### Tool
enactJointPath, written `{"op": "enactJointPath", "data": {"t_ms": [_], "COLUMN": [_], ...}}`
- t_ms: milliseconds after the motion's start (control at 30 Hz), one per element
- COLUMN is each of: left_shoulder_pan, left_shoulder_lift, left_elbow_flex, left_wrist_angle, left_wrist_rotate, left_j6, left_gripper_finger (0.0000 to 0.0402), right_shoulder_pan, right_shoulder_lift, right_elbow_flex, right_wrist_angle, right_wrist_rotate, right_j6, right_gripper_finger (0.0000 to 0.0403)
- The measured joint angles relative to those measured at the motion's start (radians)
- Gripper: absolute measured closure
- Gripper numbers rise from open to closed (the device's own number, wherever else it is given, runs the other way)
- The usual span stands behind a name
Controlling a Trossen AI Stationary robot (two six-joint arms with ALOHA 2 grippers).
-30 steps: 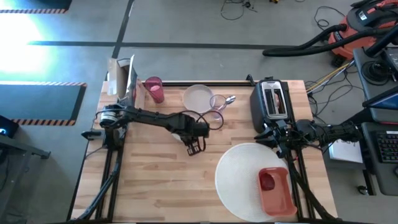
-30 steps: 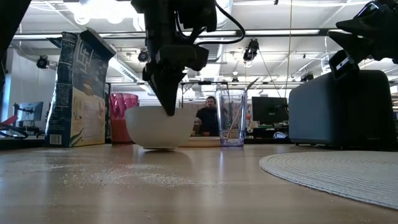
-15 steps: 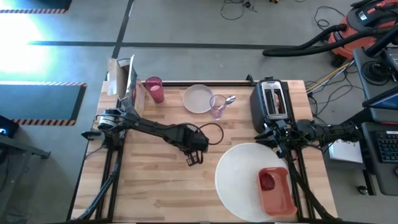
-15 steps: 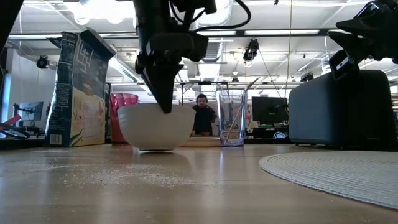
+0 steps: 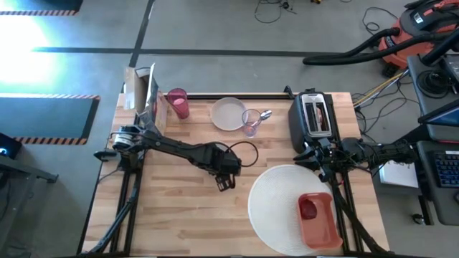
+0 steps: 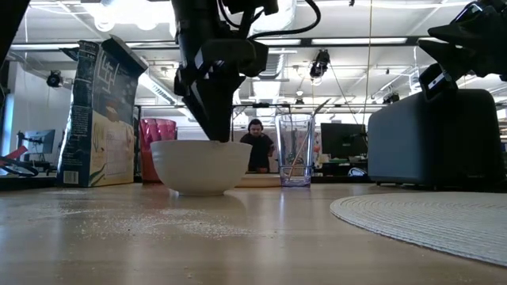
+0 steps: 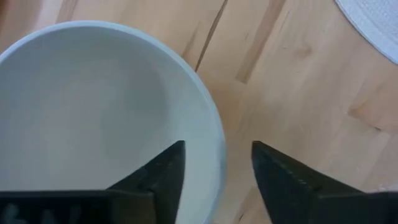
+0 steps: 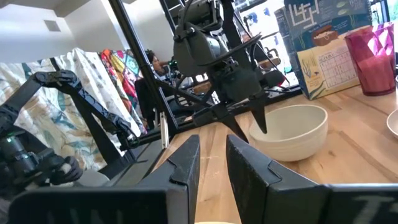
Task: Arrange a breakfast setting
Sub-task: Move the tablemat to the center of the table
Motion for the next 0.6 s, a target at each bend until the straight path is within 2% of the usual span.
{"op": "enactJointPath", "data": {"t_ms": [200,300,467,600], "left_shoulder_pan": [-0.008,-0.018,-0.077,-0.165], "left_shoulder_lift": [-0.003,-0.027,-0.098,-0.164], "left_elbow_flex": [0.018,0.042,0.065,0.066], "left_wrist_angle": [-0.002,-0.008,-0.044,-0.057], "left_wrist_rotate": [-0.006,-0.056,-0.217,-0.407], "left_j6": [0.000,0.034,0.065,0.076], "left_gripper_finger": [0.0203,0.0203,0.0203,0.0203], "right_shoulder_pan": [0.000,0.000,0.000,0.000], "right_shoulder_lift": [0.000,0.000,0.000,0.000], "right_elbow_flex": [0.000,0.000,0.000,0.000], "right_wrist_angle": [0.000,0.000,0.000,0.000], "right_wrist_rotate": [0.000,0.000,0.000,0.000], "right_j6": [0.000,0.000,0.000,0.000], "right_gripper_finger": [0.0335,0.0335,0.0335,0.0335]}}
